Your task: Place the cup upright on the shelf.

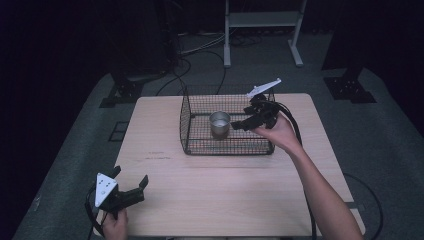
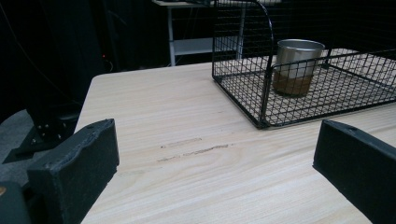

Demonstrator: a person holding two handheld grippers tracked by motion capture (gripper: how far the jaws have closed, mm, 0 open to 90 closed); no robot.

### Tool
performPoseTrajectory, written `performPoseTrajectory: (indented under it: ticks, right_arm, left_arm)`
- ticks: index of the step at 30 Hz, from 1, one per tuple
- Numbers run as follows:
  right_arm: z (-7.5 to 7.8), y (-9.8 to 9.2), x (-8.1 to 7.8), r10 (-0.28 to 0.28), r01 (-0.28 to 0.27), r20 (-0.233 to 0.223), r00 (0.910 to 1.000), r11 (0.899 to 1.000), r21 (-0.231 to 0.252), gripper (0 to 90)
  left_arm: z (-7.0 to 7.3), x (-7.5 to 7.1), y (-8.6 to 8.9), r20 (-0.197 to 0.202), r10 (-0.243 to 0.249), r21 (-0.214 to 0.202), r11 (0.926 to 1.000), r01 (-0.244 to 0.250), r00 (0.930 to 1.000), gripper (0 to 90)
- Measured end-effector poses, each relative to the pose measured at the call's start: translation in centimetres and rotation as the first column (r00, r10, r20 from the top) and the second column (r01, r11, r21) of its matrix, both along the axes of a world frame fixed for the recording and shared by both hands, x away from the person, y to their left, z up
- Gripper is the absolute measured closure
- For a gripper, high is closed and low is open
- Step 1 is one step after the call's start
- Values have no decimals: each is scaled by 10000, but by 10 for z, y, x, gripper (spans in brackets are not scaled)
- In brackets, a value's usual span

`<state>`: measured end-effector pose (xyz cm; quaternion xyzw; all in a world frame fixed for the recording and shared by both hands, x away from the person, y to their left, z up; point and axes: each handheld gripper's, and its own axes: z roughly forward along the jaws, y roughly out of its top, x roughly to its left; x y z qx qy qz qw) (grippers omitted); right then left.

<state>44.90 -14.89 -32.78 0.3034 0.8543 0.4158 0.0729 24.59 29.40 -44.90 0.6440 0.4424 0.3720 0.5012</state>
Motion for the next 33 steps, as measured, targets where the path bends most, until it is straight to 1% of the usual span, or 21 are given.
performPoseTrajectory:
  ticks: [3,5,9,15,17,20,26,28,33]
  right_arm:
    - [-3,-5,-4,-113,113,-7,9999,9999,-28,130]
    - [-4,-9,-9,-108,108,-32,9999,9998,157,131]
    - [-7,-15,-18,-54,52,75,10000,9997,227,130]
    - [-11,-27,-28,-96,94,101,9999,9997,219,131]
    - [-12,-30,-31,-107,104,116,9999,9996,250,131]
    - [-15,-34,-36,-74,74,24,10000,9997,235,130]
    - [-21,-41,-46,-24,23,82,10000,9999,124,130]
    - [-23,-43,-49,-33,30,170,9999,9998,188,130]
    - [-26,-48,-58,-67,63,215,9997,9998,211,130]
  left_arm:
    - [0,0,0,-6,6,13,10000,-6,10000,0]
    - [-1,1,1,-62,26,40,10000,-26,10000,0]
    - [0,0,1,-48,52,14,10000,-52,10000,0]
    - [0,0,1,18,96,-12,10000,-96,10000,0]
    - [-1,0,3,-35,121,-171,9998,-122,9999,0]
    - [0,0,4,44,113,-273,9996,-112,9999,0]
    - [-1,0,1,-19,9,-164,9999,-9,10000,0]
    - [0,0,0,-19,11,-100,9999,-11,10000,0]
    - [0,0,-3,-11,-55,-59,10000,55,10000,0]
